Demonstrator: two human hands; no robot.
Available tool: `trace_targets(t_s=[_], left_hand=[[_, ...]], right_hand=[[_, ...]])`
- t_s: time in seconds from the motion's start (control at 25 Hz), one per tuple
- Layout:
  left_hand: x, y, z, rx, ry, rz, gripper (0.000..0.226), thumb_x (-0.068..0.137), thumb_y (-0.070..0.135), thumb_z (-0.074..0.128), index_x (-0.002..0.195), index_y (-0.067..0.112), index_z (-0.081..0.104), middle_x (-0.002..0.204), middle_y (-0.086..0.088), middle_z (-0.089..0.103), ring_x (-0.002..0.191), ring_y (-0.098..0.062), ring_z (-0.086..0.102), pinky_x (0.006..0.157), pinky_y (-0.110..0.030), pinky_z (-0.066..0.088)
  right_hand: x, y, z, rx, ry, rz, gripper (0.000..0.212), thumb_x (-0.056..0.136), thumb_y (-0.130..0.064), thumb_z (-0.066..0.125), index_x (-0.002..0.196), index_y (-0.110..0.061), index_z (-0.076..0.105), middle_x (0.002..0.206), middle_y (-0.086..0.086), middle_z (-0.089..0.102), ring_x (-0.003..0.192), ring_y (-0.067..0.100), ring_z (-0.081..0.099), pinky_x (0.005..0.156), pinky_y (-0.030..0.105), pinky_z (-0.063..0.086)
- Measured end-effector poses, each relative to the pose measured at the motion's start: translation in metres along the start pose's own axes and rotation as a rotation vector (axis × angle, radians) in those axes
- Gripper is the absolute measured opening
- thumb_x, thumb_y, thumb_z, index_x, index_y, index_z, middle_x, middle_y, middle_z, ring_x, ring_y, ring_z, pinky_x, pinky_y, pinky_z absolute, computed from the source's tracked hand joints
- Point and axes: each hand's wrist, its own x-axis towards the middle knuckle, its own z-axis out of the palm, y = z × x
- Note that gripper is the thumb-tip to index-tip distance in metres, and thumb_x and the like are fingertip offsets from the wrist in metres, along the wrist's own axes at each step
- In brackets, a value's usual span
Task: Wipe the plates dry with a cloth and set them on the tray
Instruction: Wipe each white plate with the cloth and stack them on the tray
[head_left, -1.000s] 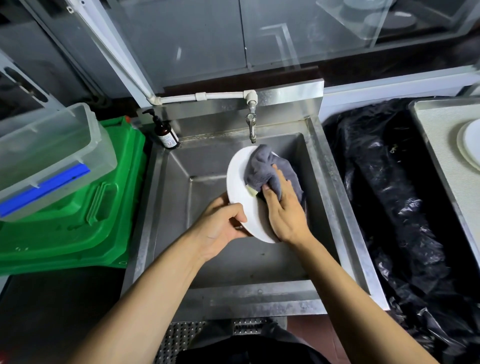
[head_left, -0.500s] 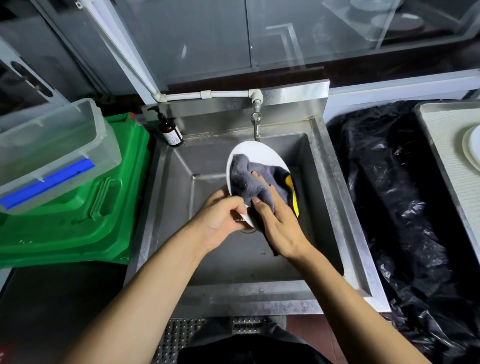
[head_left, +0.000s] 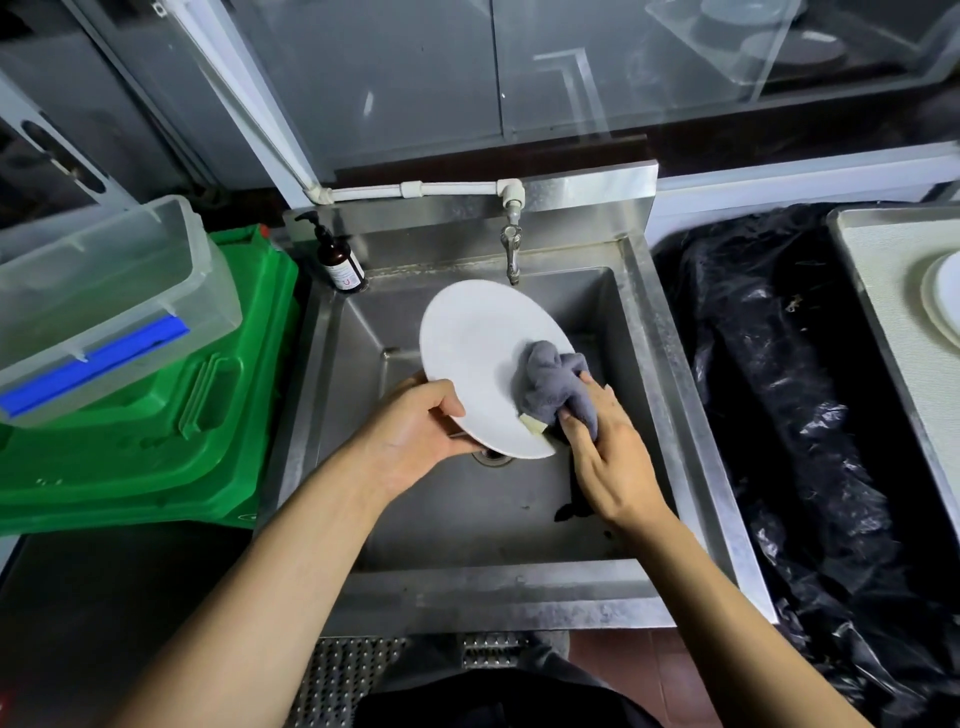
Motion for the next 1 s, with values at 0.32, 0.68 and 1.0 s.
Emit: trace_targets(t_s=[0.32,0.68,1.0], left_hand=[[0.009,0.021,0.002,-0.201,0.016,-0.093,0.055,0.069,-0.007,0.038,0.121,-0.003,0.055,0.119,-0.028,0.068,0.097,-0.044,0.071,0.070,-0.062,0.058],[0.023,0.019,-0.004,-0.049,0.044,-0.179,0.035,0.092,0.027,0.067,0.118,0.007,0.056,0.120,-0.026,0.068,0.100,-0.044,0.071,0.079,-0.054,0.061],[0.031,-0.024,-0.025,0.191,0.292,-0.170,0.022,0.084,0.011,0.064,0.106,0.012,0.064,0.117,-0.009,0.064,0.112,-0.030,0.061,0.092,-0.040,0.056]], right_hand=[[0.011,-0.016,-0.003,-0.278,0.123,-0.316,0.028,0.085,-0.019,0.081,0.097,-0.025,0.056,0.091,-0.011,0.056,0.084,0.017,0.052,0.073,0.024,0.037],[0.018,-0.026,0.000,0.238,0.083,0.230,0.029,0.090,-0.040,0.077,0.078,-0.018,0.063,0.053,0.001,0.067,0.046,0.009,0.063,0.044,0.025,0.047],[0.033,-0.012,-0.015,0.758,0.158,0.673,0.025,0.079,-0.033,0.087,0.091,-0.011,0.081,0.091,0.013,0.079,0.079,0.022,0.077,0.063,0.033,0.061]])
